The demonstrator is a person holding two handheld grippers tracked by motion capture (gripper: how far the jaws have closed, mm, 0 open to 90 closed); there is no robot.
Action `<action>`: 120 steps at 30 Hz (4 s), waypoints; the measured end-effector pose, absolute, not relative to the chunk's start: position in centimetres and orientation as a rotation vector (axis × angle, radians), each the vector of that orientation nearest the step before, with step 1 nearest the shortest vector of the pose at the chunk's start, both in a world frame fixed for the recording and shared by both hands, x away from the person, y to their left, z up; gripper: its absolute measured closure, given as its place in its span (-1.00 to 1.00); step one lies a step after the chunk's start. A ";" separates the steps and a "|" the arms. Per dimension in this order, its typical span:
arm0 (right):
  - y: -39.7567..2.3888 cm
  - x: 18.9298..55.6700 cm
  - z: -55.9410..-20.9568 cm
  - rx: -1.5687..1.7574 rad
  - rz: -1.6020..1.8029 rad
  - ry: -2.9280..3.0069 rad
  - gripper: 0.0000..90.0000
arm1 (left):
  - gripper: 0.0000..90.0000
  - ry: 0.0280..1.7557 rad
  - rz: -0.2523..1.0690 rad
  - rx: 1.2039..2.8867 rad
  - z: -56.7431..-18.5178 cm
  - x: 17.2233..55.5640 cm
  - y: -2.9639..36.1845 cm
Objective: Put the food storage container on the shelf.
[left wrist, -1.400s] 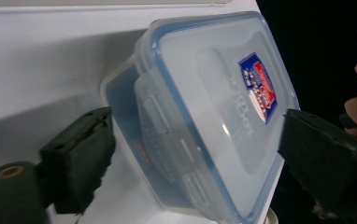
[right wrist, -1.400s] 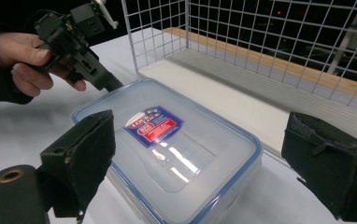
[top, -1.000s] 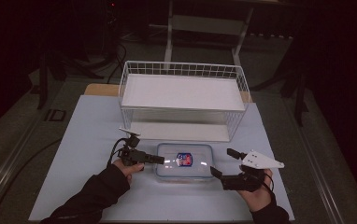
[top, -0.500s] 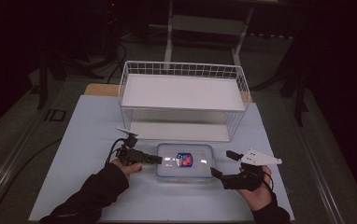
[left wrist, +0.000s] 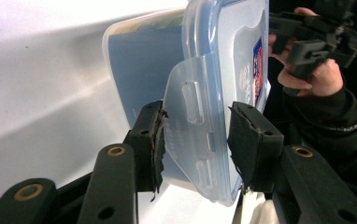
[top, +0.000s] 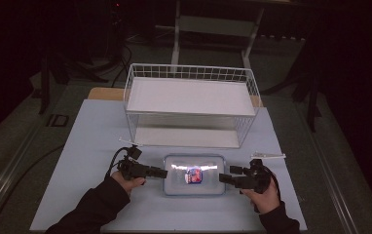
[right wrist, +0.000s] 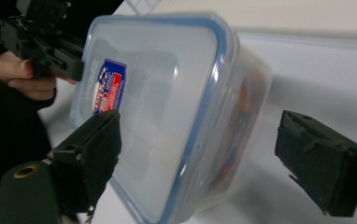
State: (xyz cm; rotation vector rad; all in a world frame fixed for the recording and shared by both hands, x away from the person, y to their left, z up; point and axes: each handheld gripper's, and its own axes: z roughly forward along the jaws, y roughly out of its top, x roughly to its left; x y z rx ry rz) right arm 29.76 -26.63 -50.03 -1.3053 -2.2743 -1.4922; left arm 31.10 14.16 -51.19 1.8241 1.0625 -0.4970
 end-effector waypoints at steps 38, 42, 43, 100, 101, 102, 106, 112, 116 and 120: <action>-26.5 30.8 -48.0 -1.285 -1.517 -2.245 0.10 | 0.27 0.991 -0.218 1.813 -48.1 30.0 13.6; -26.4 31.8 -47.9 -1.285 -1.529 -2.234 0.10 | 0.27 1.008 -0.203 1.805 -47.7 30.9 13.7; -26.3 32.1 -47.8 -1.284 -1.530 -2.235 0.10 | 0.27 1.010 -0.200 1.804 -47.6 31.1 13.7; -23.6 40.3 -50.1 -1.493 -1.581 -2.291 -0.21 | 0.02 1.067 0.066 1.660 -51.3 39.5 12.8; -23.5 40.3 -50.1 -1.501 -1.587 -2.285 -0.22 | 0.02 1.067 0.087 1.656 -51.2 39.5 12.7; -23.4 40.4 -50.1 -1.508 -1.589 -2.280 -0.24 | 0.01 1.060 0.106 1.663 -51.1 39.5 12.6; -23.0 40.6 -50.1 -1.544 -1.608 -2.288 -0.31 | 0.00 1.065 0.151 1.669 -50.9 39.6 12.4; -22.5 40.7 -49.6 -1.588 -1.600 -2.327 -0.34 | -0.09 1.097 0.169 1.639 -51.3 40.0 12.3; -22.0 40.6 -49.4 -1.601 -1.604 -2.376 -0.38 | -0.07 1.090 0.224 1.657 -51.1 39.9 12.1; -21.6 40.2 -49.1 -1.596 -1.607 -2.444 -0.40 | -0.14 1.098 0.234 1.633 -50.6 39.3 12.2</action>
